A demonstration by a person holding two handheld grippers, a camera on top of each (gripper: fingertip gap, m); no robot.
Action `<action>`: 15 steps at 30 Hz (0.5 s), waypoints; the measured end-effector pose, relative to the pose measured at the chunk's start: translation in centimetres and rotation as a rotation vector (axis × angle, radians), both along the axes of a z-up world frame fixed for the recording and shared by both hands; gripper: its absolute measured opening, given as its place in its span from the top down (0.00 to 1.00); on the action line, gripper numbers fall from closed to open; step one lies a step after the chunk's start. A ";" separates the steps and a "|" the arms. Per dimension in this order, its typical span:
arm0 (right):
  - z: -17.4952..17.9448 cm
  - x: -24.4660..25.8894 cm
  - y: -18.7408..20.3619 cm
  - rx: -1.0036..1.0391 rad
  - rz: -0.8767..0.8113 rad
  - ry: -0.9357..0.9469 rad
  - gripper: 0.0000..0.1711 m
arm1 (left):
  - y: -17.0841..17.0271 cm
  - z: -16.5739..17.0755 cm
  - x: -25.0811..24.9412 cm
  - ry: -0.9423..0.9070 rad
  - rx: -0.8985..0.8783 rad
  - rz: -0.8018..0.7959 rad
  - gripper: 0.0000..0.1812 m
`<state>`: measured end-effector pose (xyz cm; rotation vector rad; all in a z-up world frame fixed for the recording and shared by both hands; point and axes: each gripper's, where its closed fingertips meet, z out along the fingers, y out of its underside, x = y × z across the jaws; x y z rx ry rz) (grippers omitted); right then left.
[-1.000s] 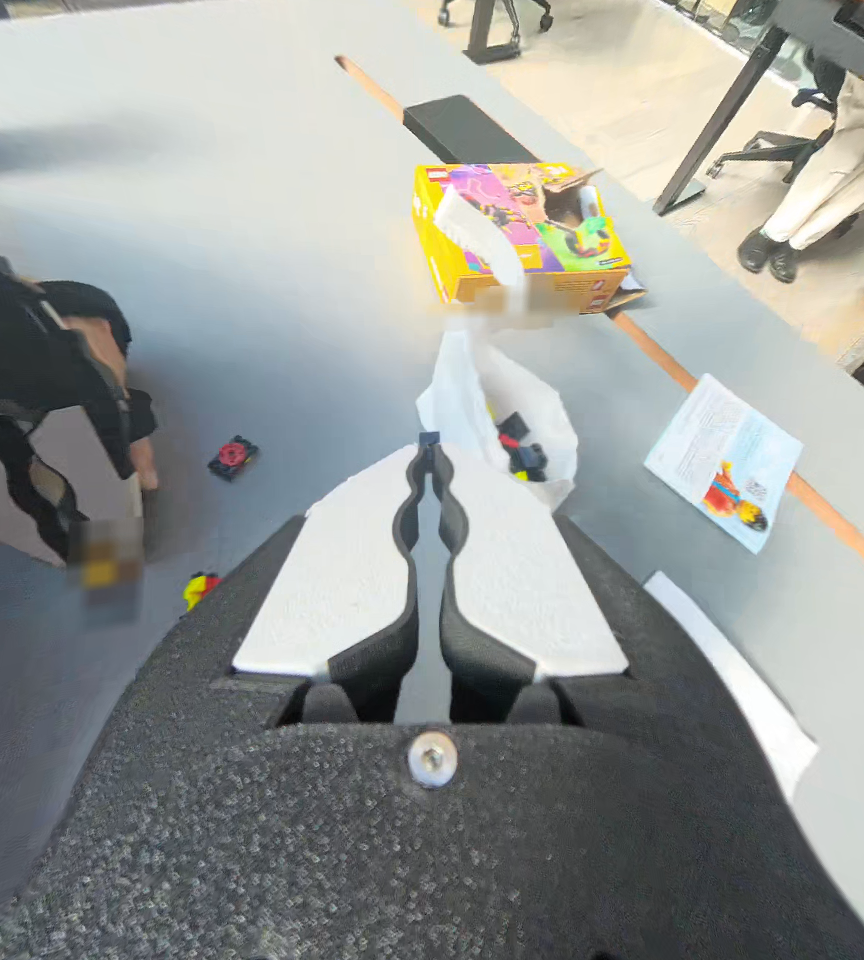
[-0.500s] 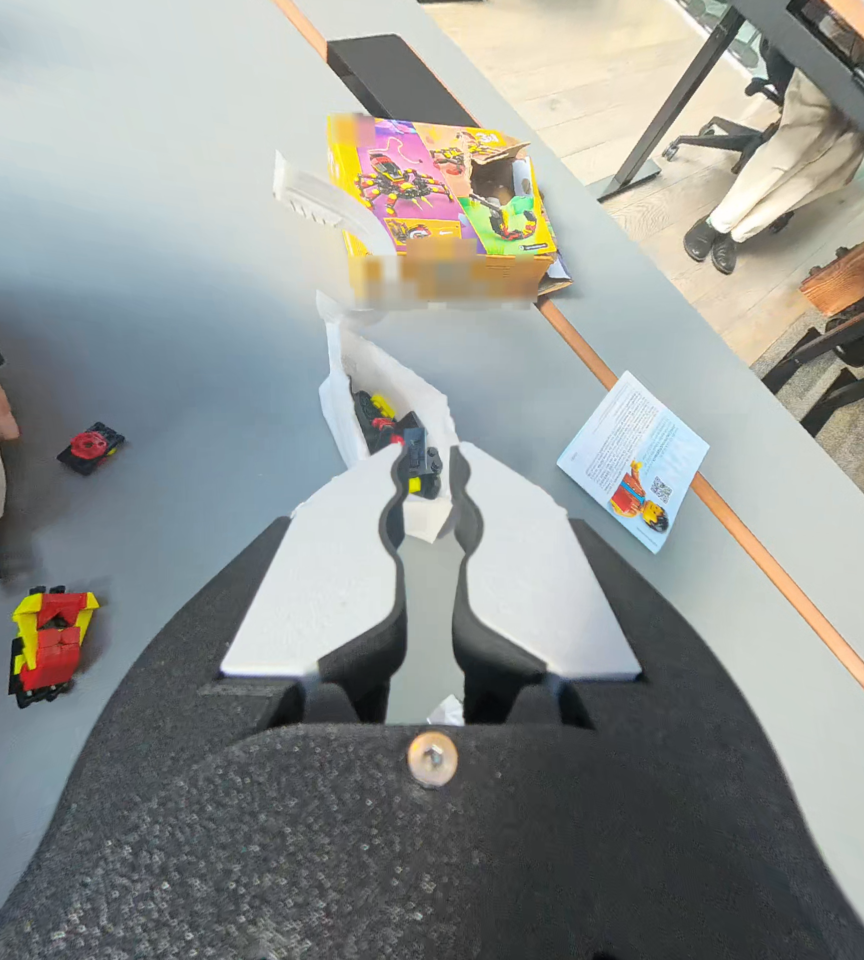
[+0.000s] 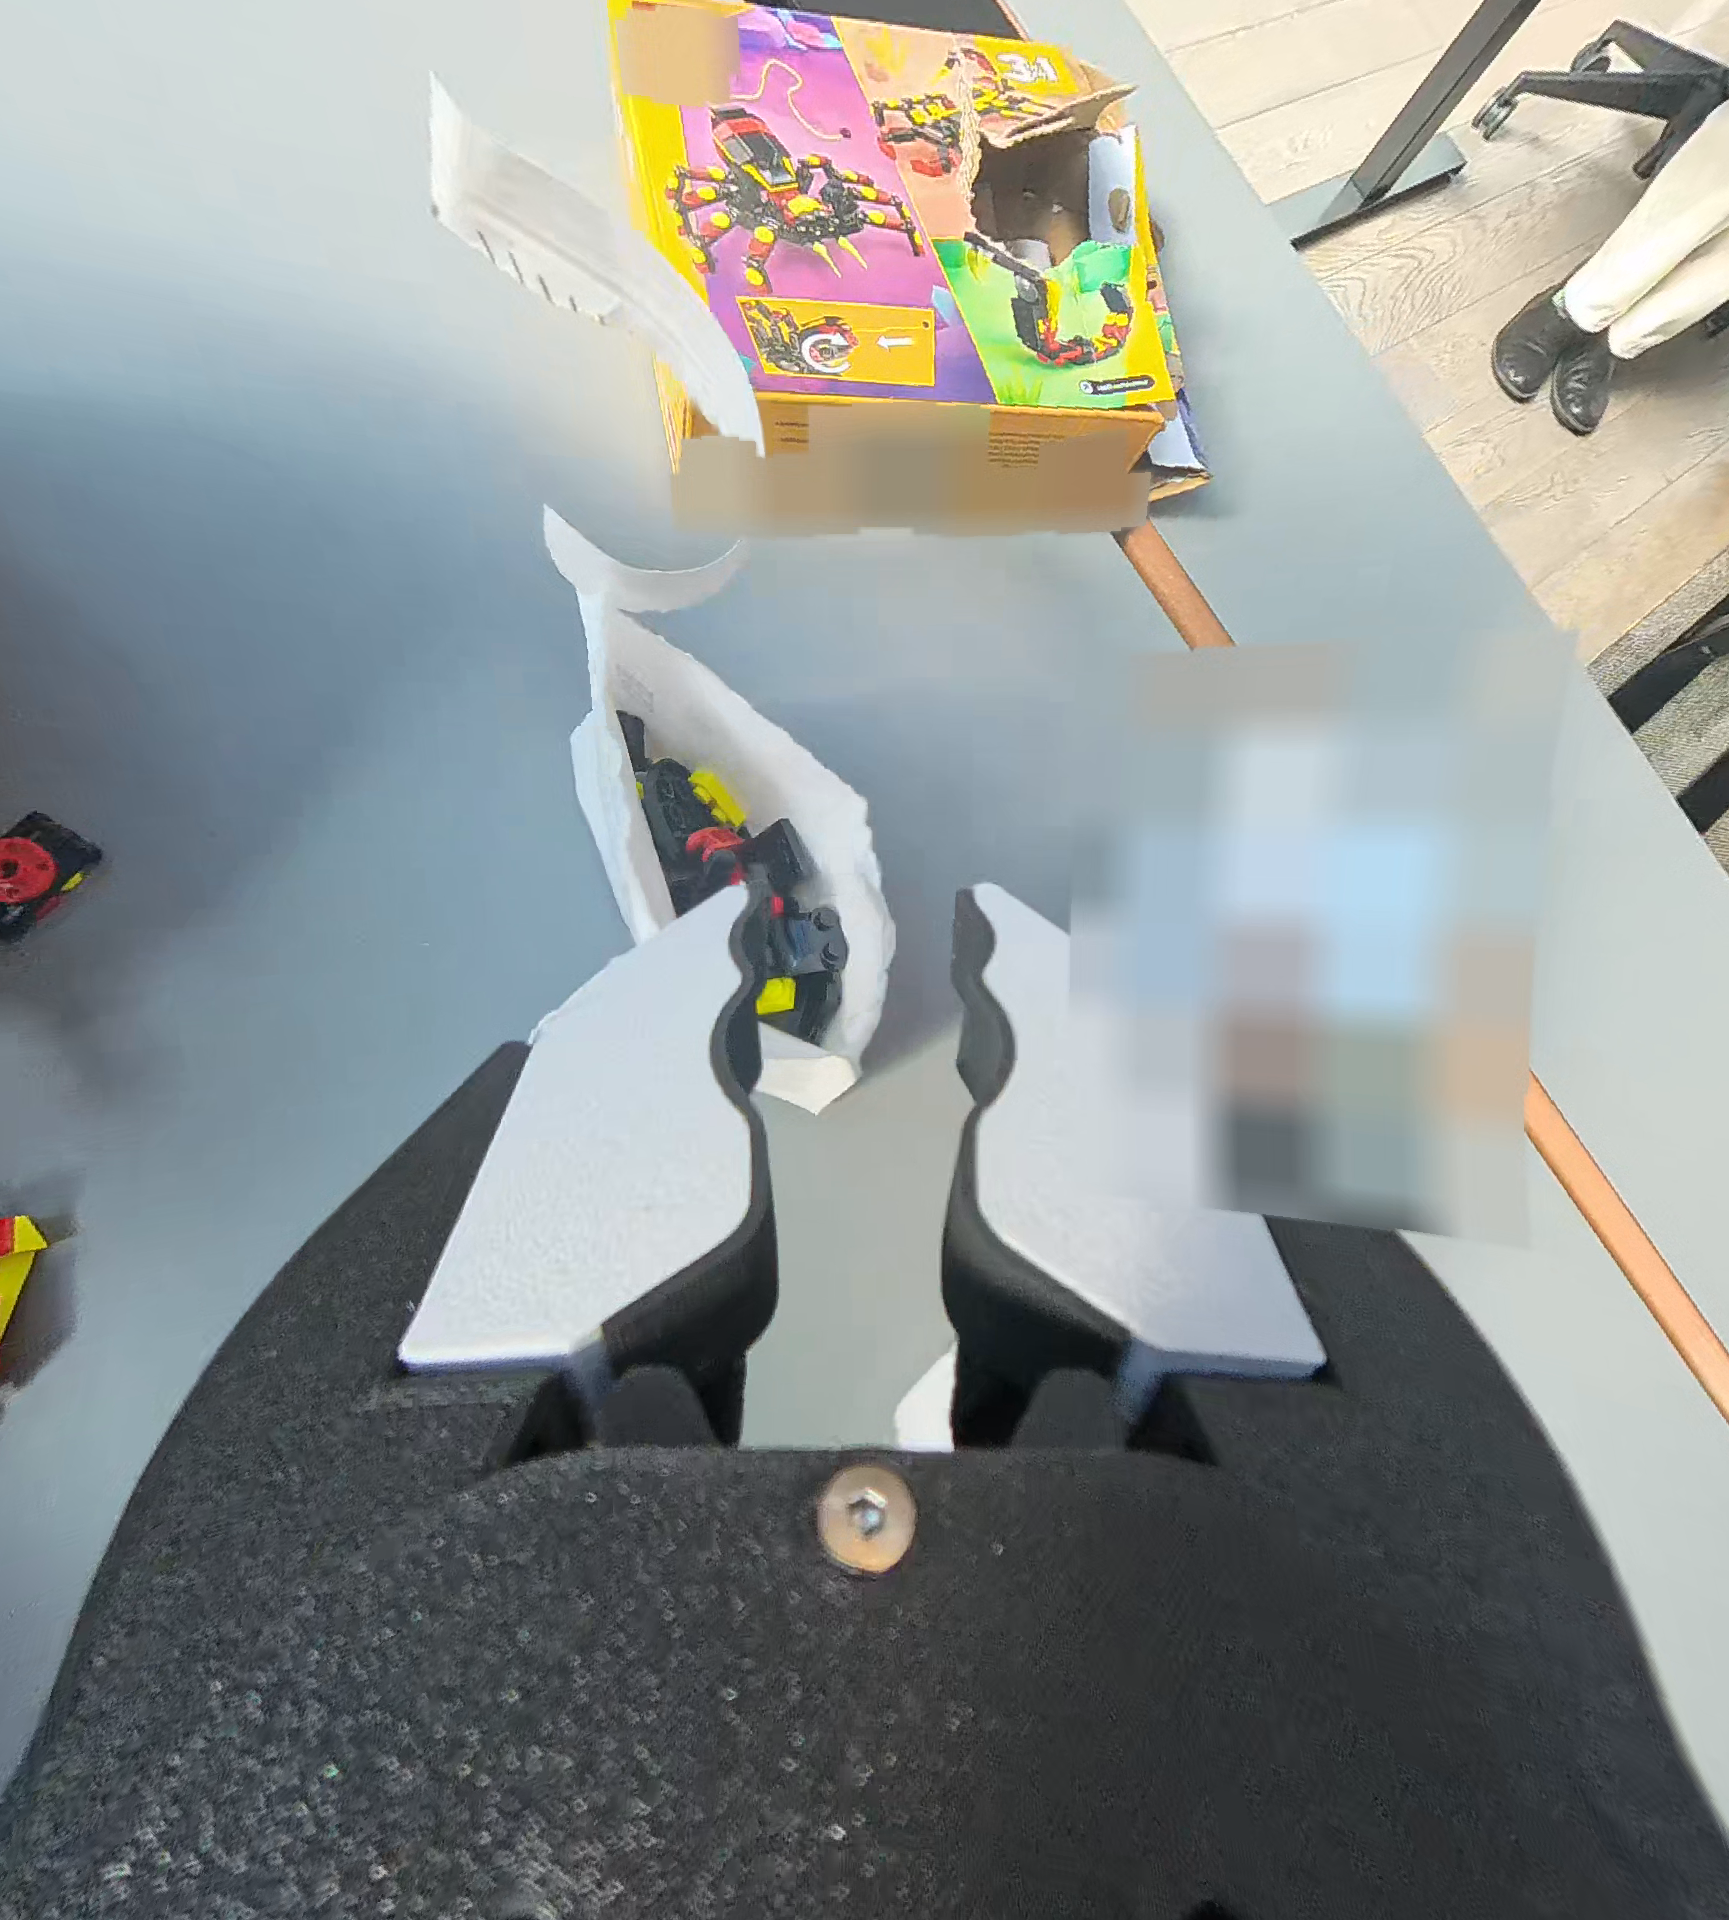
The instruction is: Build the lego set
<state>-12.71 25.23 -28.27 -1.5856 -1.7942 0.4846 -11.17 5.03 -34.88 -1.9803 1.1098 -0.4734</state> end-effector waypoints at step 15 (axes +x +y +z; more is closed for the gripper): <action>-5.5 14.9 -26.8 -0.380 0.149 0.064 0.89 | -1.6 -1.0 -0.3 -0.034 -0.025 0.009 0.91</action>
